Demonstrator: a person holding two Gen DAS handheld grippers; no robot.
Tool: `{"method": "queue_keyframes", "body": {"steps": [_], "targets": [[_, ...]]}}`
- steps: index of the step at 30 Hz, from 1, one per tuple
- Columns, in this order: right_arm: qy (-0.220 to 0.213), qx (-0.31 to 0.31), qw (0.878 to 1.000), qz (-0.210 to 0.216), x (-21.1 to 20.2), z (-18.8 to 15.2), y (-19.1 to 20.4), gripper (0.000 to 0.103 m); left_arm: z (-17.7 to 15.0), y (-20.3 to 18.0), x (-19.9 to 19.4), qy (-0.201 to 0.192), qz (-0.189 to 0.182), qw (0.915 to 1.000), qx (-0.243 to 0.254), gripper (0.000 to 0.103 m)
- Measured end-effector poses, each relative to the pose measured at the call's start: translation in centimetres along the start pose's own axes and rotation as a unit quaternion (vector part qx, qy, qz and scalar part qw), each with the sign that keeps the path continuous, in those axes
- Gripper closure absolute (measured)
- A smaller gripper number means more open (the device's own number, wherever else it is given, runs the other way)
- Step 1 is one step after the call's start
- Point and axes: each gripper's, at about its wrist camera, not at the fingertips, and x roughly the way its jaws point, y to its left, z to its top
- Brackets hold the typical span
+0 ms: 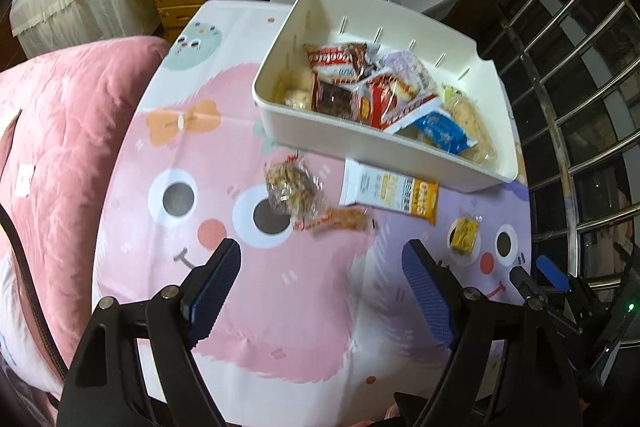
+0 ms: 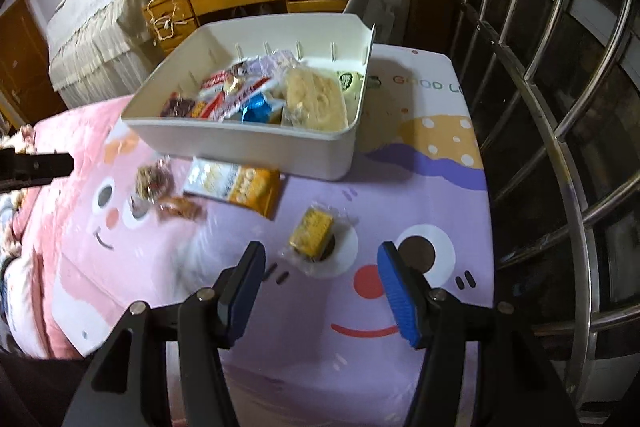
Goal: Organize snacks
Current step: 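Grasp the yellow square cake with the right gripper while the left grasps a small pastry bag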
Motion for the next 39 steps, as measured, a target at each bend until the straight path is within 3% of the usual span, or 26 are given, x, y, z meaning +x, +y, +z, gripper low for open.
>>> {"method": "queue_keyframes", "body": {"steps": [11,21,31,39], "targets": [[-0.040,-0.073,0.997,0.000,2.4,-2.2,1.2,0.044,-1.8,-1.4,4.5,0.063,0.015,0.9976,-0.026,0.021],[-0.036,-0.093,0.995,0.012,6.2,-2.2,1.4,0.044,-1.6,-1.6,9.2,0.097,0.022,0.9912,-0.088,0.021],[-0.021,-0.058,0.998,0.019,9.3,-0.9,0.2,0.044,0.1,-1.2,12.4,0.081,0.034,0.9853,-0.146,0.021],[-0.017,-0.045,0.998,0.035,10.1,-0.4,0.1,0.044,0.8,-0.7,14.2,0.077,0.069,0.9779,-0.182,0.022]]}}
